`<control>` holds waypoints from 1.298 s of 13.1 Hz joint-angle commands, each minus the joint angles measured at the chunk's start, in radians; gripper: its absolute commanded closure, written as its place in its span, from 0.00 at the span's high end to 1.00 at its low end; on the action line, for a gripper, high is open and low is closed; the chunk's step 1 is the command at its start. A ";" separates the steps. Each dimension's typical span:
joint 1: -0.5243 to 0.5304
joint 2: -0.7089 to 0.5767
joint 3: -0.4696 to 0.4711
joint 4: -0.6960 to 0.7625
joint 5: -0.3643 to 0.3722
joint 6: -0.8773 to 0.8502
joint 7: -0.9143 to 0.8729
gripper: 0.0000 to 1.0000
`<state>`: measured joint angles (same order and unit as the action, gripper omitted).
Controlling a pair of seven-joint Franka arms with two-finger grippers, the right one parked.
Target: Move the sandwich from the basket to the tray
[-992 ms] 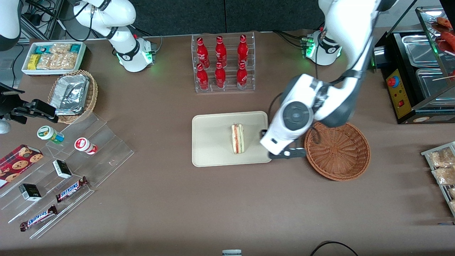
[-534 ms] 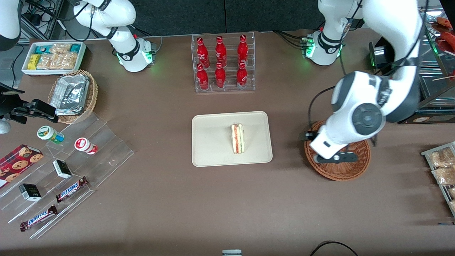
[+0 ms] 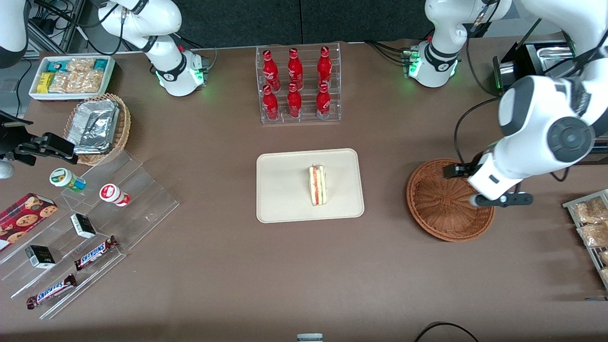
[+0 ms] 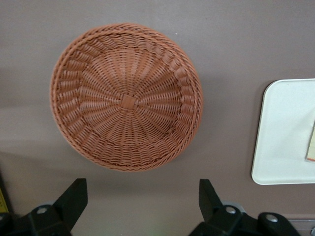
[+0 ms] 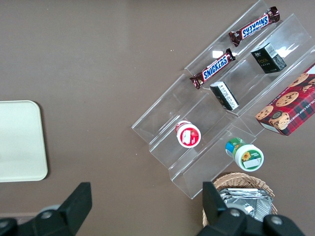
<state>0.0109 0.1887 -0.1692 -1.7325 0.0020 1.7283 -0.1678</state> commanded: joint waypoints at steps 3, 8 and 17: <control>0.064 -0.132 -0.049 -0.045 0.021 -0.073 0.028 1.00; 0.098 -0.179 -0.021 0.004 0.020 -0.183 0.149 1.00; 0.095 -0.196 -0.003 0.118 0.010 -0.347 0.153 1.00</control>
<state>0.1024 0.0023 -0.1682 -1.6752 0.0131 1.4525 -0.0309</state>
